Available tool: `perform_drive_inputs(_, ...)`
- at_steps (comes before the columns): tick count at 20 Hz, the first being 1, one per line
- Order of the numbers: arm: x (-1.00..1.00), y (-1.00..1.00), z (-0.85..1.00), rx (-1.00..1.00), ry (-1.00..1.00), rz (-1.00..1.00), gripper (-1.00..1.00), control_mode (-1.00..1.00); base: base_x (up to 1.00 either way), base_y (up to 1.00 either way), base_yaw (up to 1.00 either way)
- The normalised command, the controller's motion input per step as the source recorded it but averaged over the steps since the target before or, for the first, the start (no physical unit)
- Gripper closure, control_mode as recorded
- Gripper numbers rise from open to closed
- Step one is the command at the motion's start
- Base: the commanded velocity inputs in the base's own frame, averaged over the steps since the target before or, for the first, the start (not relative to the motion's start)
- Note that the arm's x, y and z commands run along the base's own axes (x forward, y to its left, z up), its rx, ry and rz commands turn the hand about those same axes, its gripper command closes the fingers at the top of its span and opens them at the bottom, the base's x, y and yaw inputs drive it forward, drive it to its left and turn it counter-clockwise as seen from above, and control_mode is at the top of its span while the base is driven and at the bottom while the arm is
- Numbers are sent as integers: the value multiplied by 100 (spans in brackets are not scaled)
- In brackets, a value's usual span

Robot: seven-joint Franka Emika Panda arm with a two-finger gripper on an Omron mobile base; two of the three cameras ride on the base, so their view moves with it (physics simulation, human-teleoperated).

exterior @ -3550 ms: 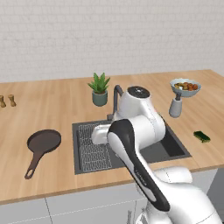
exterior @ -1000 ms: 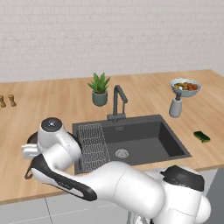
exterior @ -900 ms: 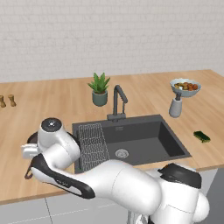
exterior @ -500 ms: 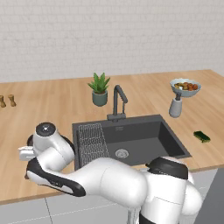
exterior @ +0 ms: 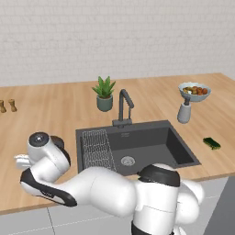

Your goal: Pick the pan and sponge and place them into the sink. Then turn on the water.

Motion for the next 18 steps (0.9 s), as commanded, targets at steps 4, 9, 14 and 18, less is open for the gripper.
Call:
perform_drive_inputs(4, 17, 19, -11, -1, 8, -1, -100, -100, 0, 0, 0)
perform_drive_inputs(9, 26, 0, -20, 0, 9, 0, -100, -100, 0, 0, 0)
perform_drive_inputs(14, 27, 3, -28, 0, 4, 0, -100, -100, 0, 0, 0)
perform_drive_inputs(18, 14, 14, -28, -1, 0, 0, -100, -100, 0, 0, 0)
